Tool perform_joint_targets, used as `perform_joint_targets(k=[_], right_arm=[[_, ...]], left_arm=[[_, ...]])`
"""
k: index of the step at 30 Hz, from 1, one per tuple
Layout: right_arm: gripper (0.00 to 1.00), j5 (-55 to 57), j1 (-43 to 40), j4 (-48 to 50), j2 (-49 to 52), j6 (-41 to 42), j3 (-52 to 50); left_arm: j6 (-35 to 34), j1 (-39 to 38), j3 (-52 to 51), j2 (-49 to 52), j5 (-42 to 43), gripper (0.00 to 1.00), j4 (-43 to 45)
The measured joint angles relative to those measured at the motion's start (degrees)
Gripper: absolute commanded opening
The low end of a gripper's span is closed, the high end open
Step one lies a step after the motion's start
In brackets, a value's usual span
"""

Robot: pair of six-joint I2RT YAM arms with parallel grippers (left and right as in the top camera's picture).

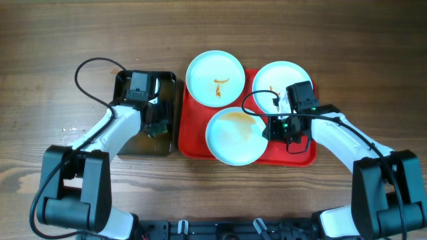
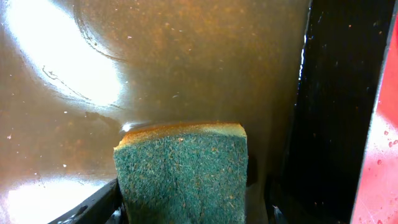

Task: Clean dirty plates on tray and stack at the side
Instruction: 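Return the sponge to the water tray with the left gripper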

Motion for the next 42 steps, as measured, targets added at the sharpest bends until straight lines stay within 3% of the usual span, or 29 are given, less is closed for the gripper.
perform_joint_targets(k=[1,2,3,4,5,10,11,12,15,18,20,21,24,25,27,29,31,34,38,40,42], right_arm=[[0.2,0.0,0.0,-0.02,0.0,0.0,0.0],[0.21,0.0,0.0,-0.02,0.0,0.0,0.0],[0.2,0.0,0.0,-0.04,0.0,0.0,0.0],[0.21,0.0,0.0,-0.07,0.0,0.0,0.0],[0.21,0.0,0.0,-0.07,0.0,0.0,0.0],[0.21,0.0,0.0,-0.2,0.0,0.0,0.0],[0.21,0.0,0.0,-0.24,0.0,0.0,0.0],[0.21,0.0,0.0,-0.24,0.0,0.0,0.0],[0.2,0.0,0.0,-0.24,0.0,0.0,0.0],[0.2,0.0,0.0,-0.26,0.0,0.0,0.0],[0.2,0.0,0.0,-0.24,0.0,0.0,0.0],[0.2,0.0,0.0,-0.24,0.0,0.0,0.0],[0.21,0.0,0.0,-0.24,0.0,0.0,0.0],[0.21,0.0,0.0,-0.24,0.0,0.0,0.0],[0.21,0.0,0.0,-0.24,0.0,0.0,0.0],[0.21,0.0,0.0,-0.22,0.0,0.0,0.0],[0.21,0.0,0.0,-0.2,0.0,0.0,0.0],[0.21,0.0,0.0,0.22,0.0,0.0,0.0],[0.19,0.0,0.0,0.5,0.0,0.0,0.0],[0.07,0.0,0.0,0.15,0.0,0.0,-0.09],[0.04,0.0,0.0,0.2,0.0,-0.07,-0.63]], left_arm=[[0.0,0.0,0.0,0.0,0.0,0.64,0.0],[0.0,0.0,-0.07,0.0,0.0,0.56,0.07],[0.0,0.0,-0.61,0.0,0.0,0.39,0.17],[0.24,0.0,-1.14,0.04,0.0,0.11,0.37],[0.02,0.0,-1.6,0.04,-0.02,0.04,0.5],[0.44,0.0,-2.43,0.09,-0.02,0.06,3.39],[0.44,0.0,-2.6,0.11,-0.46,0.49,5.05],[0.44,0.0,-2.6,0.15,-1.03,0.62,6.34],[0.52,0.0,-2.6,0.15,-2.01,0.63,5.88],[0.61,0.0,-2.43,0.13,-2.16,0.59,0.59],[0.68,0.0,-2.1,0.02,-1.64,0.18,-1.36],[0.76,0.0,-2.08,-0.09,-1.18,0.04,-1.75],[0.7,0.07,-2.08,-0.11,-0.31,0.04,-1.49],[0.63,0.07,-2.1,-0.11,-0.28,0.07,-1.42],[0.63,0.07,-2.1,-0.13,-0.42,0.46,-1.4],[0.66,0.04,-2.14,-0.37,-0.94,0.55,-1.6],[0.7,0.04,-2.27,-1.77,-1.68,0.55,-2.56],[0.39,0.04,-2.49,-5.57,-2.12,0.84,-3.15],[0.46,0.04,-2.51,-6.36,-0.02,0.84,-3.17],[0.44,0.04,-2.51,-6.36,1.36,0.85,-3.19],[0.44,0.04,-2.51,-6.36,2.03,0.87,-3.3]])
